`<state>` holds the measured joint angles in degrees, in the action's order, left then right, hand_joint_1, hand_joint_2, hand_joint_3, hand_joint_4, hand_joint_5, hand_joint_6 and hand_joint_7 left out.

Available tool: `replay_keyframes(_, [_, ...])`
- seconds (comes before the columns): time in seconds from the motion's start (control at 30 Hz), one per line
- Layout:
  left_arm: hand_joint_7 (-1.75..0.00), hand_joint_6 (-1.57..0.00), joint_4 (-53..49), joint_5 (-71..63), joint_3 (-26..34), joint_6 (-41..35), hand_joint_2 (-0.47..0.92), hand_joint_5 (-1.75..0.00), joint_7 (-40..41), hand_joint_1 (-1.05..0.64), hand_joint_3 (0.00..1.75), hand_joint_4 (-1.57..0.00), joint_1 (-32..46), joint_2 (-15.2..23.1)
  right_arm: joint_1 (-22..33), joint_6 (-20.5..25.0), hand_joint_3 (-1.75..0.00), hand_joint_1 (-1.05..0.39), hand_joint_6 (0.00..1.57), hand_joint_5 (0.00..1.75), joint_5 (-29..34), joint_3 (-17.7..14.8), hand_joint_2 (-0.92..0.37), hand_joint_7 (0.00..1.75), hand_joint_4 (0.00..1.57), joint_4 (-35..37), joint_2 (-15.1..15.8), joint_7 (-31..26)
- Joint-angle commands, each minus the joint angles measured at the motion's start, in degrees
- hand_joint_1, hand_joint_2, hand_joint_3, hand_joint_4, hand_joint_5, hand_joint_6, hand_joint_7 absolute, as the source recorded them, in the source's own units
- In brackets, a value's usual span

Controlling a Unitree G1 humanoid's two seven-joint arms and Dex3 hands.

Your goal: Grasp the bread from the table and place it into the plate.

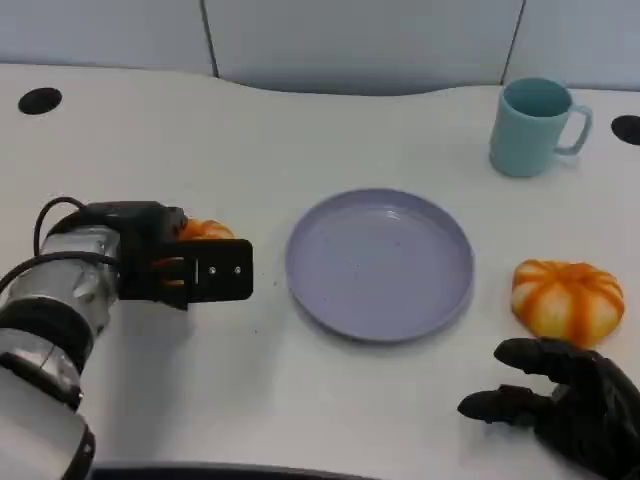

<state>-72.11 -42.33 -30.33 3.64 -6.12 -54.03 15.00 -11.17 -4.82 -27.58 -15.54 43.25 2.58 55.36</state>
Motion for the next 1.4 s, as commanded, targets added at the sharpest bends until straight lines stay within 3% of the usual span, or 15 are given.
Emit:
replay_keyframes(0.03, [0.00,-0.24,-1.59,-0.02,-0.92,-0.44,0.90,-0.13,0.63,-0.74,0.00,-0.16,-1.27,-1.15,1.64,0.95,-0.19,-0.69,1.22,0.17,0.00,0.27,-0.92,0.00,1.24,-2.00,0.15,-0.97])
replay_keyframes(0.7, [-0.02,-0.29,-3.61,-5.72,-8.47,-0.41,0.86,-0.10,9.59,-0.70,0.00,-0.28,-0.12,-3.30,3.32,2.88,-0.18,-0.69,1.23,0.18,-0.70,0.47,-0.92,0.01,1.24,-4.95,0.03,-1.73])
replay_keyframes(0.77, [-0.12,-0.56,-3.86,-7.99,-10.74,-0.15,0.83,-0.28,13.37,-0.61,0.00,-0.51,0.79,-3.01,3.85,3.08,-0.18,-0.70,1.23,0.19,-0.69,0.55,-0.92,0.01,1.24,-5.91,-0.02,-1.94])
replay_keyframes(0.8, [-0.12,-0.62,-4.08,-8.87,-11.67,-0.39,0.84,-0.44,14.44,-0.59,0.00,-0.50,0.99,-2.97,4.12,3.23,-0.18,-0.70,1.23,0.19,-0.65,0.58,-0.92,0.01,1.24,-6.41,-0.07,-2.22])
replay_keyframes(0.83, [-0.14,-0.67,-4.31,-9.32,-12.20,-0.76,0.84,-0.68,14.78,-0.57,0.00,-0.46,1.01,-3.02,4.35,3.37,-0.18,-0.70,1.23,0.19,-0.64,0.61,-0.92,0.01,1.24,-6.82,-0.09,-2.41])
replay_keyframes(0.87, [-0.15,-0.68,-4.50,-9.60,-12.59,-0.94,0.85,-0.80,15.41,-0.55,0.00,-0.44,1.09,-2.99,4.58,3.48,-0.18,-0.70,1.23,0.19,-0.63,0.64,-0.92,0.01,1.24,-7.22,-0.12,-2.59])
replay_keyframes(0.97, [-0.18,-0.77,-4.63,-9.57,-12.58,-0.62,0.86,-0.96,19.18,-0.44,0.00,-0.53,1.76,-2.70,4.59,3.34,-0.18,-0.70,1.23,0.19,-0.87,0.53,-0.92,0.01,1.24,-6.98,0.01,-2.01])
replay_keyframes(1.1, [-0.21,-0.91,-4.95,-10.06,-13.08,-0.26,0.84,-1.65,23.88,-0.30,0.00,-0.65,2.64,-2.16,4.75,3.06,-0.18,-0.70,1.23,0.19,-0.75,0.55,-0.92,0.00,1.24,-7.25,-0.04,-2.36])
replay_keyframes(1.2, [-0.22,-0.97,-5.08,-10.39,-13.67,0.47,0.83,-1.74,24.42,-0.27,0.00,-0.77,2.44,-1.66,4.55,3.41,-0.19,-0.70,1.22,0.19,-1.04,0.43,-0.92,0.00,1.24,-6.97,-0.05,-2.14])
replay_keyframes(1.4, [-0.23,-1.05,-4.90,-7.93,-11.73,3.15,0.84,-1.75,24.89,-0.24,0.01,-0.75,2.50,-0.74,4.63,3.75,-0.17,-0.70,1.22,0.19,-1.09,0.51,-0.92,0.00,1.24,-7.20,-0.07,-2.41])
